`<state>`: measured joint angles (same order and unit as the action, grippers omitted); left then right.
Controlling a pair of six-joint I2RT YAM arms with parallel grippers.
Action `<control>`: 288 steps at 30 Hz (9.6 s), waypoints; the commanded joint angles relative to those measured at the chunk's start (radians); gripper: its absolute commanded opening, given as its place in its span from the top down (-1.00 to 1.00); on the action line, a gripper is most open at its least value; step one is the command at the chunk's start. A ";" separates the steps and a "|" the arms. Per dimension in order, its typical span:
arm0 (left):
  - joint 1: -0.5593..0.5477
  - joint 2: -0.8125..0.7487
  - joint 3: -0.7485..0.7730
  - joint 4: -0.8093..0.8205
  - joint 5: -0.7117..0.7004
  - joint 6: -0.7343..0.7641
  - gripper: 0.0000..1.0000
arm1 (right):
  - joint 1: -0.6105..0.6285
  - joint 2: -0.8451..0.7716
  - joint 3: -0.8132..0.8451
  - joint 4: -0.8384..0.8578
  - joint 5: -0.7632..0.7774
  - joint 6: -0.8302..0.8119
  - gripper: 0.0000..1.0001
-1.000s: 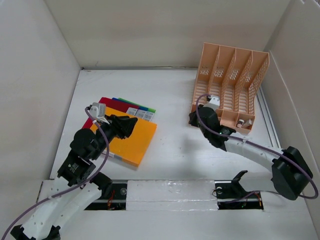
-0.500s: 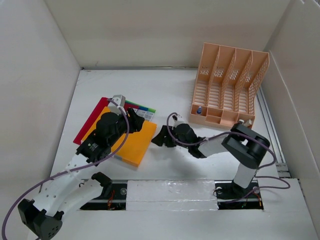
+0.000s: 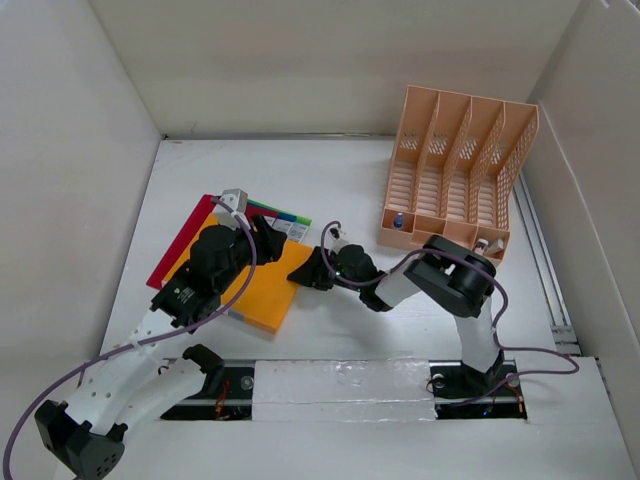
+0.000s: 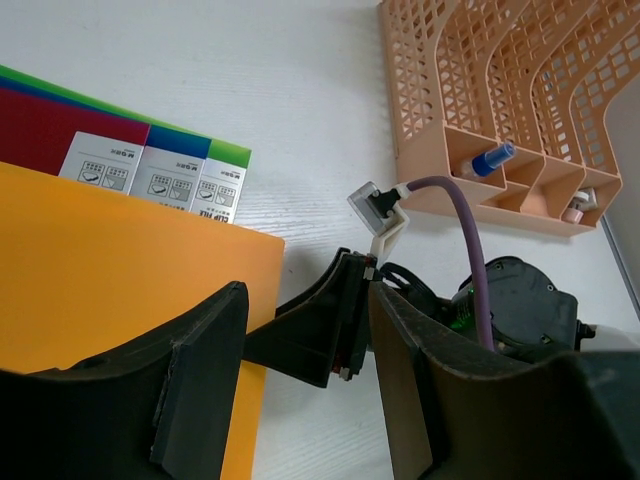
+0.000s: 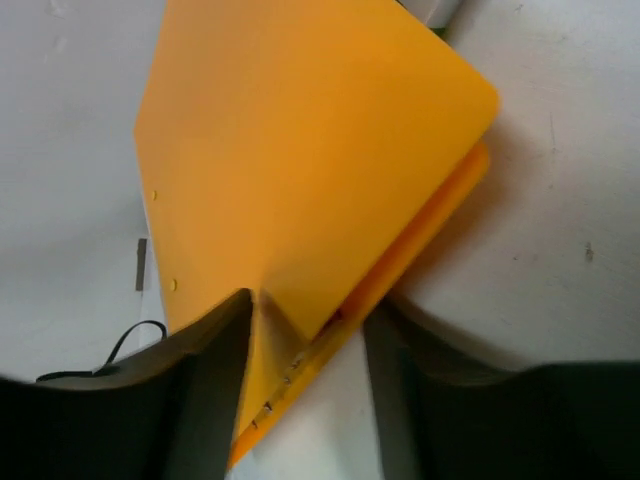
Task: Organize the desk
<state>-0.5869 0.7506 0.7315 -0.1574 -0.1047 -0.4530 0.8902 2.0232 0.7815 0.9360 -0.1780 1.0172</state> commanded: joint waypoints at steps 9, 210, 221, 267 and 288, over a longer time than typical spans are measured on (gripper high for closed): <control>0.006 0.006 0.025 0.042 -0.001 0.019 -0.06 | -0.036 0.019 -0.033 0.087 -0.029 0.061 0.92; 0.210 0.441 0.281 1.095 1.251 -0.380 1.00 | -0.447 -1.069 -0.160 -0.221 -0.686 -0.380 -1.00; 0.210 0.460 0.247 1.142 1.208 -0.431 1.00 | -0.327 -0.956 -0.137 -0.174 -0.509 -0.416 -0.22; 0.210 0.125 0.287 0.473 0.738 -0.165 -0.98 | -0.652 -1.150 0.366 -0.960 0.901 -0.785 1.00; 0.210 0.115 0.292 0.469 0.755 -0.171 -0.98 | -0.867 -1.019 0.254 -0.820 0.350 -0.908 1.00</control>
<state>-0.3779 0.8715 0.9970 0.2783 0.6392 -0.6327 0.0368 0.9977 1.0550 -0.0559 0.2008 0.1299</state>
